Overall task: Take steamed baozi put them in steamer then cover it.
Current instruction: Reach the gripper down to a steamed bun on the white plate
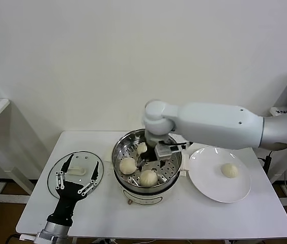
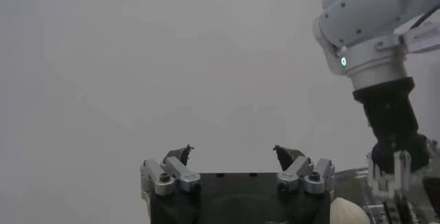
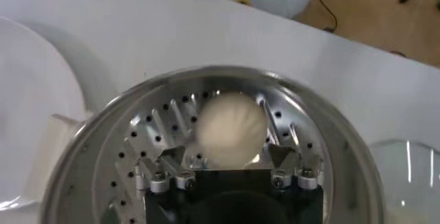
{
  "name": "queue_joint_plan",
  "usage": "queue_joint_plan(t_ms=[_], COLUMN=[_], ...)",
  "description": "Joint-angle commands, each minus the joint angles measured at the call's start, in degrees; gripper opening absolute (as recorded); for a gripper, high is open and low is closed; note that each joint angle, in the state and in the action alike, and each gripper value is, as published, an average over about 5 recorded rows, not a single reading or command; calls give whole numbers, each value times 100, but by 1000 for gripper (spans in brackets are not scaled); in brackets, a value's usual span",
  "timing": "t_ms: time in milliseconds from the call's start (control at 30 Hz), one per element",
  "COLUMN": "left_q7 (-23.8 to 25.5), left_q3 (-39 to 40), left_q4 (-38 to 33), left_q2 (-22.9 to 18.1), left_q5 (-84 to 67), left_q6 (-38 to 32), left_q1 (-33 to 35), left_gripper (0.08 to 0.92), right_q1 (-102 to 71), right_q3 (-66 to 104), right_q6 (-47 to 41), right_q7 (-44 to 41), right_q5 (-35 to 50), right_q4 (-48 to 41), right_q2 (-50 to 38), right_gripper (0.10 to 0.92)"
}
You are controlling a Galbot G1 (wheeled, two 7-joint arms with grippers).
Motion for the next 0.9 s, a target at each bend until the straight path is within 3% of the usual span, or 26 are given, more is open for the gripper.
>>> queue_joint_plan(t_ms=[33,167,300,500,900], left_q7=[-1,-3,-4,-3,-1], left_q3=[62,122,131,79,41], left_q4=[4,-8,-13,-11,-5], left_q2=[20,27,47,67,29], left_q5=[13,40,55,65,104], left_q6=[31,57,60,55,67], left_q1=[-26,-49,-36,-4,75], left_gripper=[823,823,823,823,823], right_q1=[303,394,157,-621,-2206], right_q3=[604,377,337,437,1235], right_q6=[-1884,-2952,-3268,-3231,-3058], right_q7=[-172,-241,-398,-418,-79], right_q5=[1581,2564,2743,2353,1275], right_q4=[-1009,-2151,-2972,-3813,-4162], right_q2=[-1222,-1648,-1930,-2232,-2198], right_gripper=[823,823,823,823,823])
